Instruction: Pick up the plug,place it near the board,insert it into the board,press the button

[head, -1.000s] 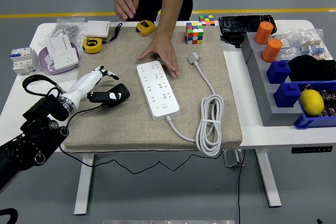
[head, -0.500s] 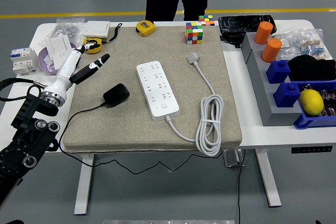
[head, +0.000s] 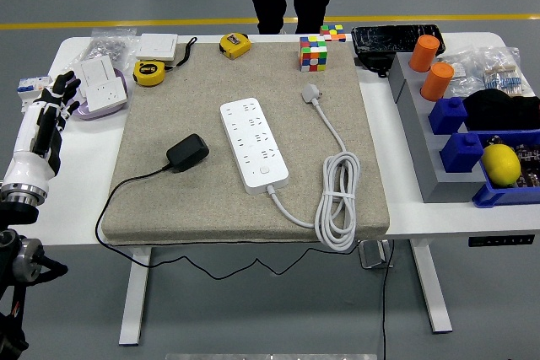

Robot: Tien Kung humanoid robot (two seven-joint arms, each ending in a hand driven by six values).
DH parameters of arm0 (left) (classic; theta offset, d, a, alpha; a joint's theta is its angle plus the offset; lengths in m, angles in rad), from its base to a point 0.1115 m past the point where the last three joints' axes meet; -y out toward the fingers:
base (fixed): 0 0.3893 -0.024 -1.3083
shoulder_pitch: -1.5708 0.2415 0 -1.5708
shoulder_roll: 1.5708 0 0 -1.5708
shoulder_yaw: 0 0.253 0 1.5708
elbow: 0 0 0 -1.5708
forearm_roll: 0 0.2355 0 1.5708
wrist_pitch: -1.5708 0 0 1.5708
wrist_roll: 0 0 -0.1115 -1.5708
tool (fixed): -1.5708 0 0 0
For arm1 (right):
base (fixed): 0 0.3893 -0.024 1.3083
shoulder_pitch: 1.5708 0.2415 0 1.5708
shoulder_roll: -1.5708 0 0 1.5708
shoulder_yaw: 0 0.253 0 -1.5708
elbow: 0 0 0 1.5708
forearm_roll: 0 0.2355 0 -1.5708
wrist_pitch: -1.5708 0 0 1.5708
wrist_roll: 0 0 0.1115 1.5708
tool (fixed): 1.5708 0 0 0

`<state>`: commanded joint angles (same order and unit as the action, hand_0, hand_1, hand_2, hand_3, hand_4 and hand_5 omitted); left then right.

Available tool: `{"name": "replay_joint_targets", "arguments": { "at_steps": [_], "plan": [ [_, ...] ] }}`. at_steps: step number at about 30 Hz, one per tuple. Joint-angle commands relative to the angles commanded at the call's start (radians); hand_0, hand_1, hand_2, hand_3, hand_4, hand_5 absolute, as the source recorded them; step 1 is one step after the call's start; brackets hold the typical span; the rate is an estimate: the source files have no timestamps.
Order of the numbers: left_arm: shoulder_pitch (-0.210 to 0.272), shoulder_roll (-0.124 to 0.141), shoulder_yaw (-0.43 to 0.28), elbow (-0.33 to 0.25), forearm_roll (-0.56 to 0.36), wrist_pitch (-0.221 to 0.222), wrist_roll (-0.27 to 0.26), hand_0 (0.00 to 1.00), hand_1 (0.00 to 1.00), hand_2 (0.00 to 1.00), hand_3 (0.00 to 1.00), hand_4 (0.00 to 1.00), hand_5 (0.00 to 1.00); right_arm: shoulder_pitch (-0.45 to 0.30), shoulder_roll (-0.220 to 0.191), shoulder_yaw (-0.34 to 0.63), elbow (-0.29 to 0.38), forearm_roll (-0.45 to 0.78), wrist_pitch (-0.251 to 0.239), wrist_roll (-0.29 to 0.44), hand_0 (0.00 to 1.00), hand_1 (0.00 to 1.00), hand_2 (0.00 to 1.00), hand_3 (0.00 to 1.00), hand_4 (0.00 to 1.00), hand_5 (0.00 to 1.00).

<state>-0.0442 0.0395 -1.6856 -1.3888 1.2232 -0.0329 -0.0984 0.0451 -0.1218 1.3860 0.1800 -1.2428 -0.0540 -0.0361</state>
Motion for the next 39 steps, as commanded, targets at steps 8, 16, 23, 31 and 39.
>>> {"name": "replay_joint_targets", "arguments": {
  "at_steps": [8,16,23,31,39],
  "plan": [
    [0.029,-0.04,-0.104,-0.062,-0.301,-0.02,0.046,0.892,0.927,0.878,0.86,0.998,0.998,0.003,0.007,-0.005,0.0,0.013,0.002,0.008,0.958,0.818,0.755,0.787,0.998,0.934],
    [0.047,-0.04,-0.097,-0.057,-0.31,-0.011,0.066,0.836,0.856,0.829,0.818,0.998,0.998,0.007,0.008,-0.002,0.0,0.003,0.005,0.006,0.953,0.817,0.755,0.788,0.998,0.93],
    [0.052,-0.04,-0.101,-0.054,-0.287,0.015,0.075,0.767,0.743,0.711,0.746,0.998,0.919,0.01,0.009,-0.006,0.0,-0.006,0.01,0.006,0.95,0.816,0.753,0.786,0.998,0.894],
    [0.057,-0.04,-0.1,-0.051,-0.263,0.035,0.08,0.748,0.717,0.691,0.726,0.998,0.851,0.011,0.003,-0.007,0.0,-0.019,0.014,0.003,0.95,0.816,0.753,0.786,0.998,0.891],
    [0.061,-0.04,-0.094,-0.05,-0.255,0.048,0.08,0.748,0.705,0.673,0.721,0.993,0.807,0.008,0.003,-0.011,0.0,-0.022,0.017,0.002,0.95,0.815,0.753,0.784,0.998,0.888]
  ]
}}
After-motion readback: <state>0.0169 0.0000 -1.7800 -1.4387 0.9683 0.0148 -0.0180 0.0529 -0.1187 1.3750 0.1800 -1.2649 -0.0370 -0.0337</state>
